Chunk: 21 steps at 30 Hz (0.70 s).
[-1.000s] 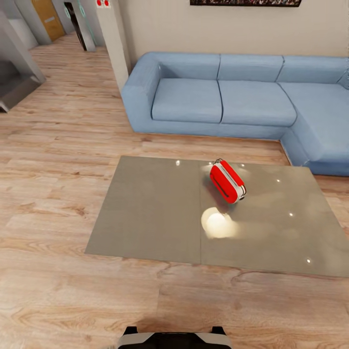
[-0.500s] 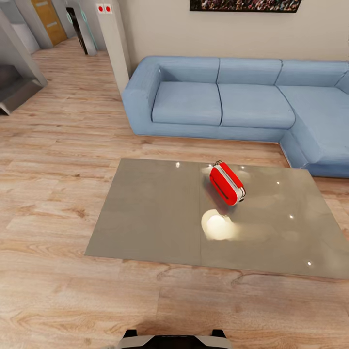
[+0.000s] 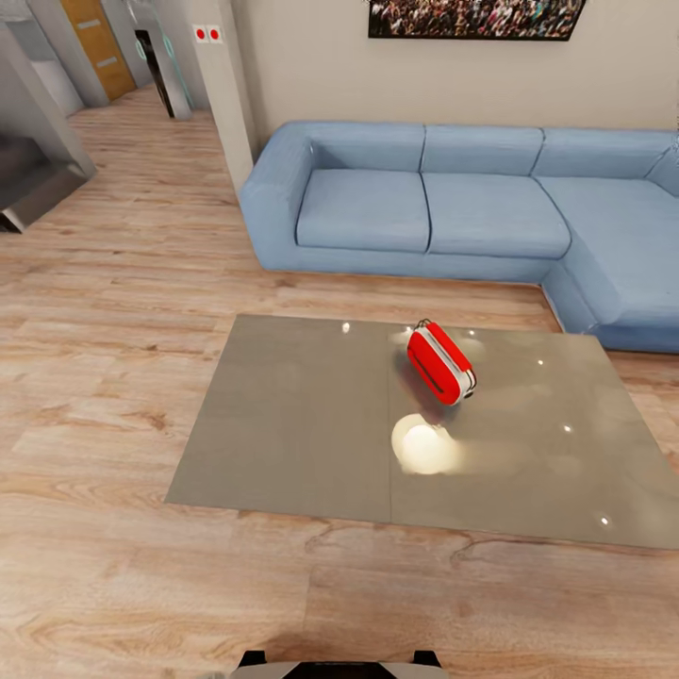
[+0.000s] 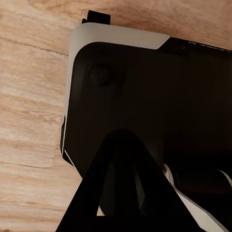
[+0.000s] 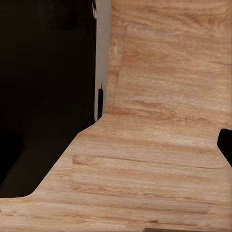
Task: Turn on the radio receiver that's on the table in the living room.
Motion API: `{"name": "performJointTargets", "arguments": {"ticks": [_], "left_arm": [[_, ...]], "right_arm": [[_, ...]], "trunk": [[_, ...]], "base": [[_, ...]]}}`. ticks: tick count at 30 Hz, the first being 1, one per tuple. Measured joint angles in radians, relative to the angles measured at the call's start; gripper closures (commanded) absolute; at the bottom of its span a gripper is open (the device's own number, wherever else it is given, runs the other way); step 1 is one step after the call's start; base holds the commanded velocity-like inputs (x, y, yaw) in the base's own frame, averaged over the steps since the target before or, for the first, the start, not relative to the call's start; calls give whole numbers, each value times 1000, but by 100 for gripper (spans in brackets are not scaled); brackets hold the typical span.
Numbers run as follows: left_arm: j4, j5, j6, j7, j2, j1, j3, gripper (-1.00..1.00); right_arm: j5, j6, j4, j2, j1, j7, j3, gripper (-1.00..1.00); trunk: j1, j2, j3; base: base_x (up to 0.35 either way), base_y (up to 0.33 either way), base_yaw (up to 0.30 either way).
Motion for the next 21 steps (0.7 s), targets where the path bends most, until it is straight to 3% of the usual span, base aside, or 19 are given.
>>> {"name": "performJointTargets", "arguments": {"ticks": [21], "left_arm": [[0,0,0,0,0,0,0,100]], "right_arm": [[0,0,0,0,0,0,0,-100]], "trunk": [[0,0,34]], "base": [[0,0,0]]}}
